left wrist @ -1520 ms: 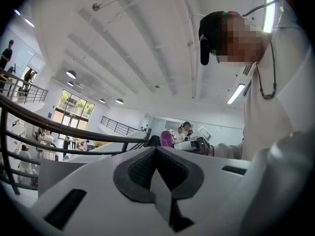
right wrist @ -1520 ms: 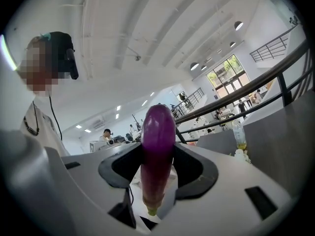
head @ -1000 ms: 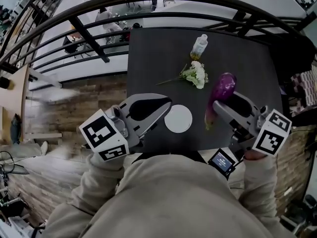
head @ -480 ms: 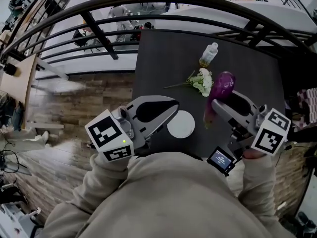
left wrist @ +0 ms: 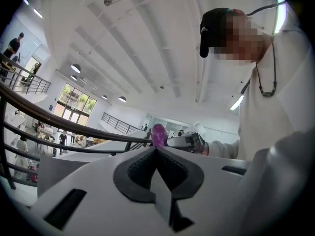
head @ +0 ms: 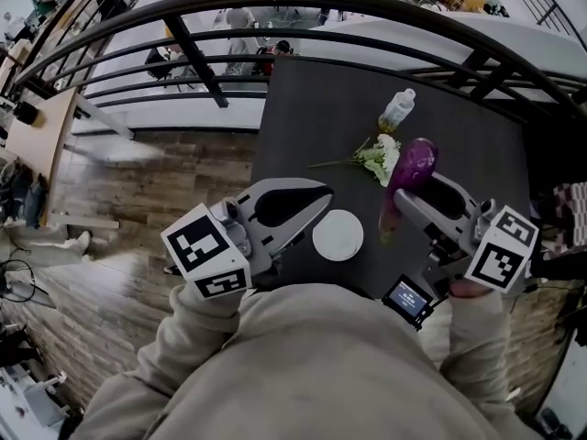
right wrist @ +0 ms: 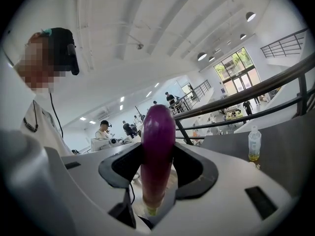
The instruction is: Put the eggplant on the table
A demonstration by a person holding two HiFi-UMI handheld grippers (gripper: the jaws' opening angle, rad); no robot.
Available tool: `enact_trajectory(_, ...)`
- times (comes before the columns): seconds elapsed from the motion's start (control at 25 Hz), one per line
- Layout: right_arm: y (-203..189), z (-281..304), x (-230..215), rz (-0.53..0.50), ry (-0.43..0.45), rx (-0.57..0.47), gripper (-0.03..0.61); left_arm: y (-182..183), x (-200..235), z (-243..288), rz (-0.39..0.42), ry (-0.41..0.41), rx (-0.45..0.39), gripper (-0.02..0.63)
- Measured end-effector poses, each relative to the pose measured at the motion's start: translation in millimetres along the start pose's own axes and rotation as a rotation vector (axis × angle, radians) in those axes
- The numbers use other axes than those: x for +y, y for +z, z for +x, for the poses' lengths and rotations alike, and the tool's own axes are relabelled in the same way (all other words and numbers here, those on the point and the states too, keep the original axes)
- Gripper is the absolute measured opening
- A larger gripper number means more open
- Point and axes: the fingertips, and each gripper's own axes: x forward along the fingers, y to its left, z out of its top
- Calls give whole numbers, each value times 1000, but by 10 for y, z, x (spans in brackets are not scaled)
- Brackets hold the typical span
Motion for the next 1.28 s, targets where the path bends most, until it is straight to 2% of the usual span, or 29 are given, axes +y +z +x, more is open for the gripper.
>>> enact_trajectory(0.4,-168,190,-101,23,23,59,212,-209,140,-50,-50,41,7,6)
enact_trajectory(0.8,-371,403,-226,78,32,118,212,-502,296,-143,-140,77,21,6)
enact_trajectory(1.28,-814,507,-531,127,16,209,212,-741,282,-166,-176,82,40,6)
